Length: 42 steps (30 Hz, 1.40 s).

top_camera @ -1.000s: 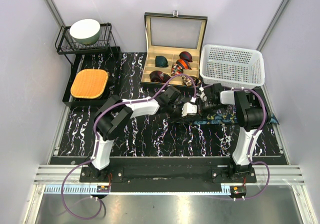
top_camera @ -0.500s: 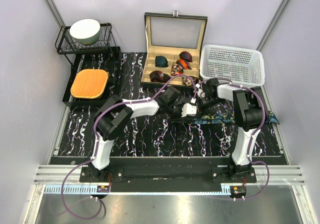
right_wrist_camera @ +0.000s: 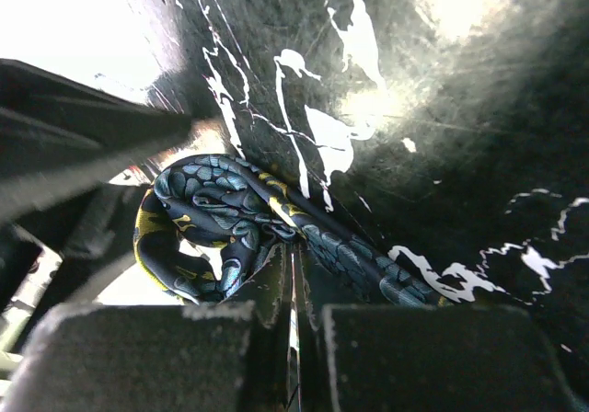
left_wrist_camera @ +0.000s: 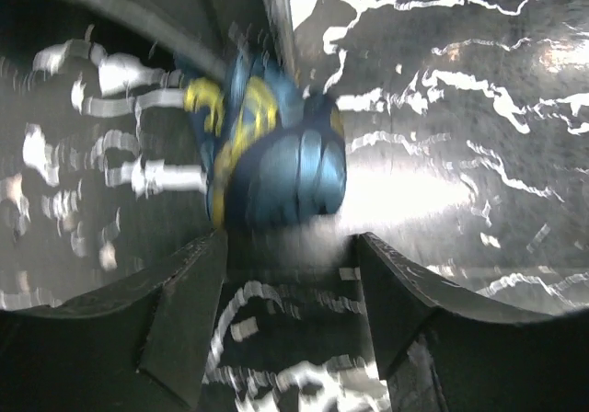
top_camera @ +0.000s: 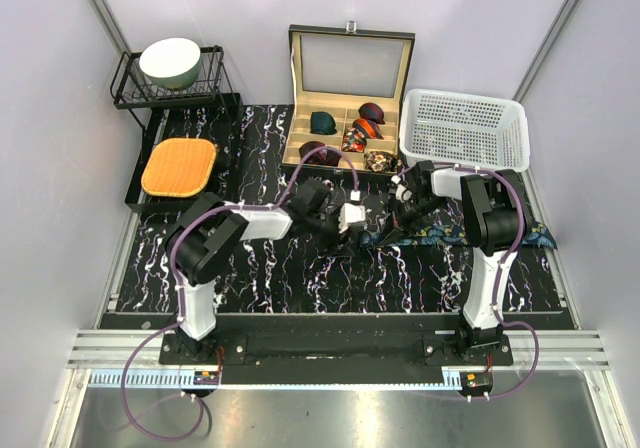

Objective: Roll the ties
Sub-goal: Roll the tie at the center of the board.

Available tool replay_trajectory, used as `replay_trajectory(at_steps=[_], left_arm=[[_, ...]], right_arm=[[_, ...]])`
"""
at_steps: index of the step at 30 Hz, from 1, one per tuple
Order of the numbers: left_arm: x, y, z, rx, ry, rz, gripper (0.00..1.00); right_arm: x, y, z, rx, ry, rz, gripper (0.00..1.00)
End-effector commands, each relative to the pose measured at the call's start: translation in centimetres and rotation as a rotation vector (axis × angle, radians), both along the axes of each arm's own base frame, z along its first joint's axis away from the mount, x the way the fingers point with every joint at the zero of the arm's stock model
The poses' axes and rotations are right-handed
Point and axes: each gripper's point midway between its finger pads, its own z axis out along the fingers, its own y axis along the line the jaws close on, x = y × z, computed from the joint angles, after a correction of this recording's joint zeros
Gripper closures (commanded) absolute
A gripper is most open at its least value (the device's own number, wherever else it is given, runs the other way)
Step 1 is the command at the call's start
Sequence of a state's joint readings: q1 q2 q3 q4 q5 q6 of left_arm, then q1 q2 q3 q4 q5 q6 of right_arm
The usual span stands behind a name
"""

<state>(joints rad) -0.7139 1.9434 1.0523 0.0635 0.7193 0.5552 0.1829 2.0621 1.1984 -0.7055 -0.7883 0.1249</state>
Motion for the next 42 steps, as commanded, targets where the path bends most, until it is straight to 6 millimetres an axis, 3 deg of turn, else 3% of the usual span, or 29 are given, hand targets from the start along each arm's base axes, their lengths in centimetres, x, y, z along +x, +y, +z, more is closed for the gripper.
replay_trajectory(at_steps=[1,6,14,22,24,28,30,35,38,42], left_arm=[[-1.1,1.7,-0.4,-0.044,0.1,0.096,0.36],[-0.2,0.6,1.0,-0.07,0.024,0.093,0.34],[2.3,-1.7,2.4,0.058,-0.1,0.104,0.18],[1.4,-3.2,1.1,0.16,-0.098,0.032,0.2],[0.7,-3.0,0.1,0.188,-0.064,0.0,0.26],[-0.7,-2.3,-1.6,0.247,-0.026,-0.057,0.53],[-1.3,-1.7,-2.2,0.265,-0.03,-0.089,0.57],[-2.9,0.5,-3.7,0.308,-0.034,-0.147,0.84],[-3.6,1.1,-4.2,0.325,-0.02,-0.174,0.92],[-3.9,1.3,-4.3,0.329,-0.015,-0.183,0.94]], right_arm=[[0.5,-2.9,-4.6,-0.215,-0.065,0.056,1.0],[0.5,-2.8,-4.5,-0.206,-0.063,0.063,1.0],[0.7,-2.5,-4.1,-0.197,-0.079,0.075,1.0],[0.7,-1.9,-3.5,-0.182,-0.094,0.087,1.0],[0.7,-1.9,-3.1,-0.176,-0.098,0.088,1.0],[0.8,-1.4,-2.1,-0.148,-0.107,0.082,1.0],[0.8,-1.2,-1.1,-0.138,-0.12,0.088,1.0],[1.0,-0.6,2.1,-0.094,-0.16,0.107,1.0],[1.4,-0.5,3.7,-0.086,-0.188,0.119,1.0],[1.9,-0.6,4.4,-0.083,-0.22,0.149,1.0]])
